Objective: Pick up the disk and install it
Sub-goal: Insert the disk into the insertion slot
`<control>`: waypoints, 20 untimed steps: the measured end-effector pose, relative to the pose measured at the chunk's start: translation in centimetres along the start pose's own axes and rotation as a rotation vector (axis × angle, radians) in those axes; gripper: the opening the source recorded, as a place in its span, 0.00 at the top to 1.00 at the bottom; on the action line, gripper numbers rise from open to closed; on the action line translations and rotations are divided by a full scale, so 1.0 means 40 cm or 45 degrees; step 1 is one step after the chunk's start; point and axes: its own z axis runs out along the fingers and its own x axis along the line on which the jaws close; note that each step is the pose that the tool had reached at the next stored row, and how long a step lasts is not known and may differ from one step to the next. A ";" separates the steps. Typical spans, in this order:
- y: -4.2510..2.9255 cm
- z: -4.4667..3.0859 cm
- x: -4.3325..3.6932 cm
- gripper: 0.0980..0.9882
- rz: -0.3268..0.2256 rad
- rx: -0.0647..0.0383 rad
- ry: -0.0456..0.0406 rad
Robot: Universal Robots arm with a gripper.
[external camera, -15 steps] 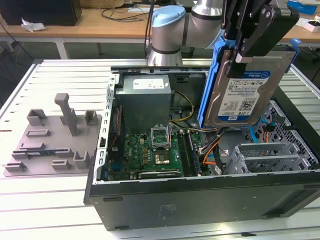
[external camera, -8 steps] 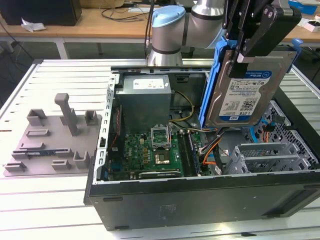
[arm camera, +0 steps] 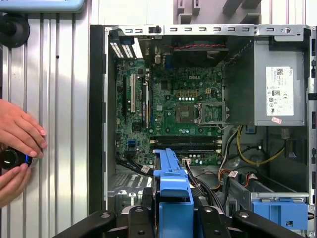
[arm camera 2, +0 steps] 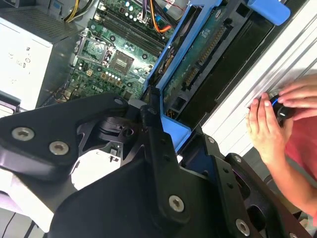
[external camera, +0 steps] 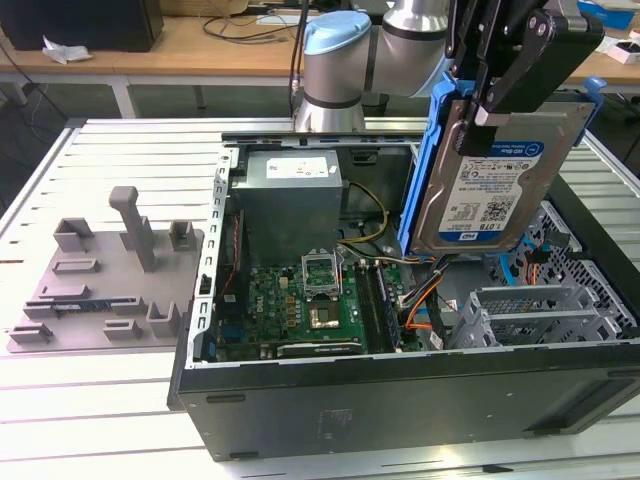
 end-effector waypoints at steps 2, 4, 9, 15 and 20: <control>0.000 0.000 0.000 0.70 0.000 0.000 0.000; 0.000 0.000 0.000 0.70 0.000 0.000 0.000; -0.001 0.000 0.000 0.70 0.000 0.000 0.000; 0.002 0.000 0.006 0.70 0.000 0.022 -0.020; 0.004 0.001 0.014 0.70 -0.001 0.026 -0.032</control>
